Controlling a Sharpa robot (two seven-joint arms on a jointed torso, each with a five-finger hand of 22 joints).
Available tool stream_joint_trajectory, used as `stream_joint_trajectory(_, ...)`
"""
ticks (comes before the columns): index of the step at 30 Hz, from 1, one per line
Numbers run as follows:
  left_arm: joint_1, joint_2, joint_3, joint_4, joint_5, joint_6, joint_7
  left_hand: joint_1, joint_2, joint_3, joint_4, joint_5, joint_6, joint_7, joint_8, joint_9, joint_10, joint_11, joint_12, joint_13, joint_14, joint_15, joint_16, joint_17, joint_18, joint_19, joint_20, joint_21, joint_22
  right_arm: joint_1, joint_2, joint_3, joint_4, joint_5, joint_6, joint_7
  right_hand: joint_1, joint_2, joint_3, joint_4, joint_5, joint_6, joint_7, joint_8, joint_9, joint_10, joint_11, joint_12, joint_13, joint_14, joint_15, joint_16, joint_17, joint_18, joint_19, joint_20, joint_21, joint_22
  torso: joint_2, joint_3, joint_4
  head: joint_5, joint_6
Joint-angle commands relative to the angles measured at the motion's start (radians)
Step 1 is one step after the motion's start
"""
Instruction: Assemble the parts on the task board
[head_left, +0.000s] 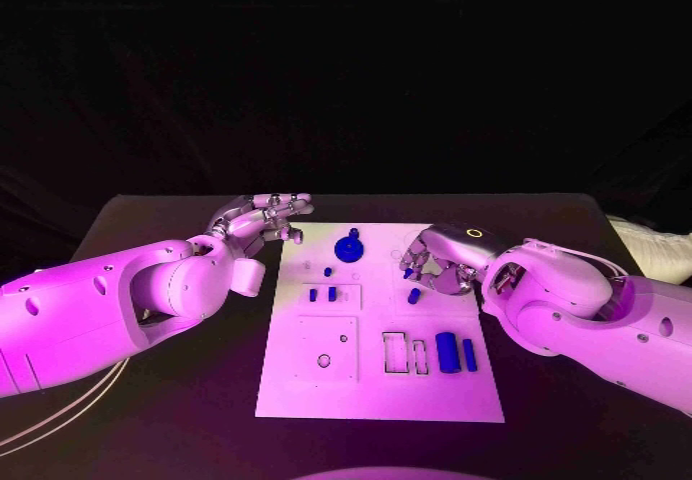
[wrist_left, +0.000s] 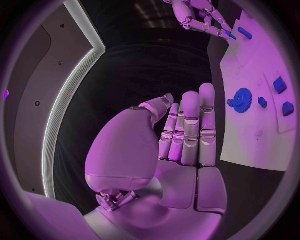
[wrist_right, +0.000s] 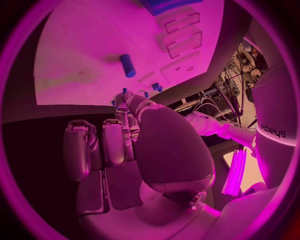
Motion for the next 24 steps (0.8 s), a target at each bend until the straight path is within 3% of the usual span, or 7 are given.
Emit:
stream_joint_trajectory(1, 0.000, 0.004, 0.001, 0.002, 0.004, 0.004, 0.004, 0.007, 0.002, -0.001, -0.004, -0.003, -0.006, 0.003, 0.002, -0.001, -0.009, -0.001, 0.005, -0.001, -0.005, -0.002, 0.003, -0.001, 0.011, 0.005, 0.000, -0.007, -0.001, -0.005, 0.017, 0.000, 0.017, 0.013, -0.005, 0.012, -0.006, 0.007, 0.006, 0.000, -0.001, 0.006, 0.006, 0.003, 0.003, 0.007, 0.002, -0.002, -0.002, 0.046, -0.005, -0.005, -0.001, 0.008, 0.004, 0.000, 0.006, 0.028, 0.000, -0.0014, -0.0002, 0.012, -0.008)
stream_joint_trajectory(6, -0.002, 0.009, 0.001, 0.001, 0.004, 0.005, 0.004, 0.007, 0.002, -0.001, -0.004, -0.003, -0.006, 0.003, 0.002, -0.001, -0.009, -0.001, 0.005, -0.001, -0.005, -0.002, 0.003, -0.001, 0.011, 0.005, 0.000, -0.007, -0.001, -0.028, 0.060, -0.002, 0.033, 0.017, 0.010, 0.022, -0.006, 0.008, 0.008, -0.002, 0.000, 0.005, 0.007, 0.003, 0.003, 0.007, 0.004, -0.002, -0.002, 0.045, -0.004, -0.006, -0.003, 0.009, 0.003, 0.000, 0.006, 0.028, 0.001, -0.0016, 0.0011, 0.026, -0.016)
stream_joint_trajectory(13, -0.004, 0.013, 0.000, 0.002, 0.004, 0.006, 0.003, 0.008, 0.003, -0.002, -0.005, -0.003, -0.007, 0.004, 0.002, -0.001, -0.011, -0.001, 0.006, -0.001, -0.005, -0.001, 0.003, -0.002, 0.011, 0.005, 0.000, -0.007, -0.001, -0.071, 0.117, -0.011, 0.012, 0.028, 0.040, 0.034, -0.008, 0.007, 0.009, -0.003, 0.000, 0.004, 0.009, 0.002, 0.004, 0.007, 0.006, -0.003, -0.004, 0.045, -0.003, -0.007, -0.005, 0.009, 0.002, 0.000, 0.004, 0.026, 0.000, -0.0029, 0.0031, 0.038, -0.025)
stream_joint_trajectory(17, -0.004, 0.013, 0.000, 0.003, 0.004, 0.005, 0.004, 0.008, 0.003, -0.002, -0.005, -0.003, -0.007, 0.004, 0.002, -0.001, -0.011, -0.001, 0.006, -0.001, -0.005, -0.001, 0.003, -0.002, 0.011, 0.005, 0.000, -0.007, -0.001, -0.094, 0.142, -0.014, -0.003, 0.028, 0.047, 0.041, -0.008, 0.007, 0.010, -0.005, 0.000, 0.003, 0.011, 0.001, 0.004, 0.006, 0.006, -0.004, -0.004, 0.044, -0.003, -0.008, -0.007, 0.009, 0.002, 0.001, 0.004, 0.026, 0.001, -0.0006, 0.0009, 0.048, -0.030)
stream_joint_trajectory(24, -0.005, 0.012, 0.000, 0.004, 0.004, 0.006, 0.004, 0.008, 0.003, -0.002, -0.005, -0.003, -0.007, 0.004, 0.002, -0.001, -0.011, -0.001, 0.006, -0.001, -0.005, -0.001, 0.003, -0.002, 0.011, 0.005, 0.000, -0.007, -0.001, -0.111, 0.173, -0.018, -0.019, 0.026, 0.059, 0.047, -0.008, 0.007, 0.012, -0.007, 0.001, 0.003, 0.012, 0.000, 0.004, 0.006, 0.007, -0.004, -0.005, 0.044, -0.002, -0.008, -0.007, 0.009, 0.003, 0.001, 0.005, 0.026, 0.000, -0.0002, 0.0001, 0.053, -0.035)
